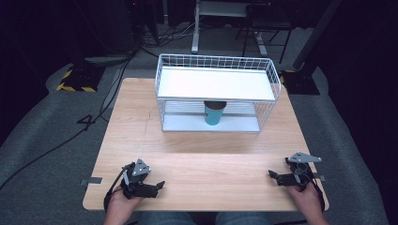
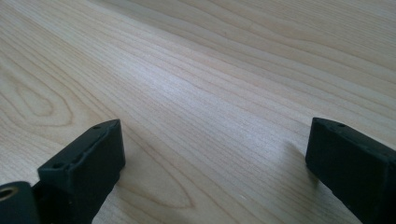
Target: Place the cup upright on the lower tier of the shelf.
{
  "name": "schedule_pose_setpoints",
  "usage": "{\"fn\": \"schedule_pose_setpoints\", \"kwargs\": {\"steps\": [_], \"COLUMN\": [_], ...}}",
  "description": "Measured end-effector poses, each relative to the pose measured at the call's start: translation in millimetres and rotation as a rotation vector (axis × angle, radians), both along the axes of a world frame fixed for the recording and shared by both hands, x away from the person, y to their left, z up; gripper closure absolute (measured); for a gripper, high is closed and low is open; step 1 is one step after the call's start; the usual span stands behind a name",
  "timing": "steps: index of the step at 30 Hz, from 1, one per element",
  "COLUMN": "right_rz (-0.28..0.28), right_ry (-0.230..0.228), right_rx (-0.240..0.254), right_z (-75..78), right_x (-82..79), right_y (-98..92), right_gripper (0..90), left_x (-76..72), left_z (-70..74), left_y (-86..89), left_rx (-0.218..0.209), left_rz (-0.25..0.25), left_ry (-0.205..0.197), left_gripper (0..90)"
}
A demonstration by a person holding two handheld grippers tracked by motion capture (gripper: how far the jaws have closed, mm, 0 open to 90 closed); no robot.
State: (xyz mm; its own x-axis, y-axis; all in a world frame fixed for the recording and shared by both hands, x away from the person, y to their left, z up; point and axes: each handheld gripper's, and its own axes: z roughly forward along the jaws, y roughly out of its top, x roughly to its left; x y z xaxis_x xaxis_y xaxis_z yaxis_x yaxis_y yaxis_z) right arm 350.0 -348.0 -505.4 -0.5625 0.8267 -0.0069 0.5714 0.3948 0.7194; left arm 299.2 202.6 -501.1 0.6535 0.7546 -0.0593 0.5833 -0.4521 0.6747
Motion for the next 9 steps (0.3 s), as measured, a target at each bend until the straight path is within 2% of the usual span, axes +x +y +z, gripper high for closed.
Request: {"fn": "schedule_pose_setpoints", "kwargs": {"steps": [3, 4, 9], "right_rz": [0.0, 0.0, 0.0], "right_ry": [0.0, 0.0, 0.0], "right_rx": [0.0, 0.0, 0.0], "right_z": [0.0, 0.0, 0.0], "right_x": [0.0, 0.0, 0.0], "right_y": [0.0, 0.0, 0.0], "right_gripper": [5.0, 5.0, 5.0], "left_x": [0.1, 0.2, 2.3], "left_z": [-2.4, -3.0, -3.5], "left_y": [0.2, -0.3, 0.0], "left_rx": [0.019, 0.029, 0.025], "left_rz": [0.005, 0.005, -0.003], "left_ry": [-0.037, -0.04, -0.037], "left_gripper": [12.9, 12.7, 10.5]}}
